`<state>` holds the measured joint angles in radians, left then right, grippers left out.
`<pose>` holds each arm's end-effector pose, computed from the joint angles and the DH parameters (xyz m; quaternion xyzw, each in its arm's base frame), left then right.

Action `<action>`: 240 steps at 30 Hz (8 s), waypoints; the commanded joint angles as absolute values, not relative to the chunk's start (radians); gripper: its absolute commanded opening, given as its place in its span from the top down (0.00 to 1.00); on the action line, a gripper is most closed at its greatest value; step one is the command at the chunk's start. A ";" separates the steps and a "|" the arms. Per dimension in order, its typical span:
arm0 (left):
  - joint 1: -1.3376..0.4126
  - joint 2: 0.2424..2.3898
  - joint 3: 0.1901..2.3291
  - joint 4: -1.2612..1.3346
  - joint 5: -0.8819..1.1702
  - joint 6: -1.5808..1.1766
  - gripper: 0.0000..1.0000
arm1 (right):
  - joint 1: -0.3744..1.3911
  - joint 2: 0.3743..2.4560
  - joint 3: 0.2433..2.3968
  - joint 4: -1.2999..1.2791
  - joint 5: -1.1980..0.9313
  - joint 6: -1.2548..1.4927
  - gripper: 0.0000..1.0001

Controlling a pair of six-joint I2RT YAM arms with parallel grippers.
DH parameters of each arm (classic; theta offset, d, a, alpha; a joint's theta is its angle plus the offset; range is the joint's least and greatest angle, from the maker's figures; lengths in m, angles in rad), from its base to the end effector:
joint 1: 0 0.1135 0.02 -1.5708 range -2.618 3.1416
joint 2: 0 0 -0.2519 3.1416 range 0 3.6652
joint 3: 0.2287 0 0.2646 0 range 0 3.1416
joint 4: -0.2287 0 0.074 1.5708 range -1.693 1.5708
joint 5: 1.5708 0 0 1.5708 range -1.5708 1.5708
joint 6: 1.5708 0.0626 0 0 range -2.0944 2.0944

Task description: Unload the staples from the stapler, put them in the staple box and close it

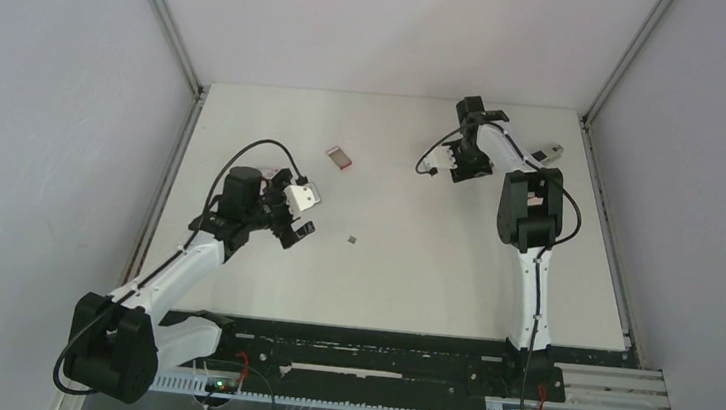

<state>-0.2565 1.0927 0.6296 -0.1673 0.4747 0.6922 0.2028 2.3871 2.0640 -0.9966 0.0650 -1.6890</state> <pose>0.2503 -0.0952 0.1993 0.4905 0.7222 -0.1095 0.4753 0.4914 0.0969 0.1289 -0.8018 0.5834 -0.1084 0.0703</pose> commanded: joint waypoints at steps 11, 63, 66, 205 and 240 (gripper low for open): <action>-0.247 1.097 0.635 -0.157 0.495 0.708 0.00 | 0.201 2.370 2.082 -0.985 0.152 -1.728 0.59; -0.290 1.582 1.262 -0.257 0.867 -0.083 0.00 | 0.764 1.568 1.241 -0.395 -0.063 -0.737 1.00; -0.298 1.606 1.262 -0.246 0.885 -0.113 0.00 | 0.782 1.570 1.236 -0.393 -0.052 -0.732 1.00; -0.264 1.657 1.218 -0.144 1.054 -0.206 0.72 | 0.368 1.618 1.394 -0.772 -0.917 -0.583 0.37; -0.365 1.603 1.236 -0.283 1.104 0.010 0.72 | 0.392 2.038 1.799 -1.235 -1.119 -0.570 0.59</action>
